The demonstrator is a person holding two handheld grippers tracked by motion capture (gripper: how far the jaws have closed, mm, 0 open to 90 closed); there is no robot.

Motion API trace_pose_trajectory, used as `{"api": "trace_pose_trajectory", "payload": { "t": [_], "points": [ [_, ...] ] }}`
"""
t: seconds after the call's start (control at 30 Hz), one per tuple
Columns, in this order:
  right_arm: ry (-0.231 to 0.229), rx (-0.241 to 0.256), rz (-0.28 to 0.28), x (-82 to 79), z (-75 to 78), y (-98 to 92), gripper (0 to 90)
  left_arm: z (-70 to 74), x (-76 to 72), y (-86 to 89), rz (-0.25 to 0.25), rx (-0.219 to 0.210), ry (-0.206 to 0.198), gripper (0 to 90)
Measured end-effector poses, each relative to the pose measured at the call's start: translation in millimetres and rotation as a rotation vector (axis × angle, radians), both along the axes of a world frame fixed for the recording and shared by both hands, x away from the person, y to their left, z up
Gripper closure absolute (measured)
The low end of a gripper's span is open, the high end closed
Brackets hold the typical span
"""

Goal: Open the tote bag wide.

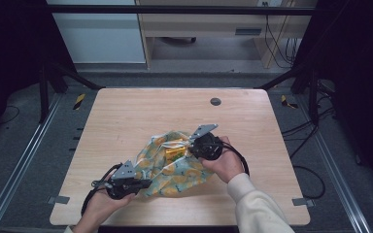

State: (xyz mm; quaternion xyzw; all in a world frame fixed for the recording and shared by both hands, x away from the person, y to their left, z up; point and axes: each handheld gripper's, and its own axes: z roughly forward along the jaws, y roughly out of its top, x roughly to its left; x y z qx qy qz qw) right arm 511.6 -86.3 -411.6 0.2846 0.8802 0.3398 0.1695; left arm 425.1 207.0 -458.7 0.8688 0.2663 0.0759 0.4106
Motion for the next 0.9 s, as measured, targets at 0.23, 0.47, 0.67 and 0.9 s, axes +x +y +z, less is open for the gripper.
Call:
{"api": "trace_pose_trajectory", "payload": {
  "t": [0.23, 0.47, 0.67, 0.9],
  "points": [
    [-0.007, 0.047, 0.009, -14.7, 11.2, -8.3, 90.0, -0.7, 0.6, 1.1, 0.002, 0.004, -0.002, 89.6],
    [0.029, 0.093, 0.077, -41.0, 10.5, -14.5, 90.0, -3.6, 1.5, 3.2, 0.017, 0.019, 0.000, 89.6],
    [0.083, 0.055, 0.090, -51.8, -14.1, -15.9, 90.0, -9.2, 3.9, 5.8, 0.034, 0.038, 0.011, 89.5],
    [0.145, 0.024, 0.075, -53.0, -37.8, -17.5, 90.0, -13.5, 5.9, 10.5, 0.055, 0.071, 0.018, 89.0]
  ]
}}
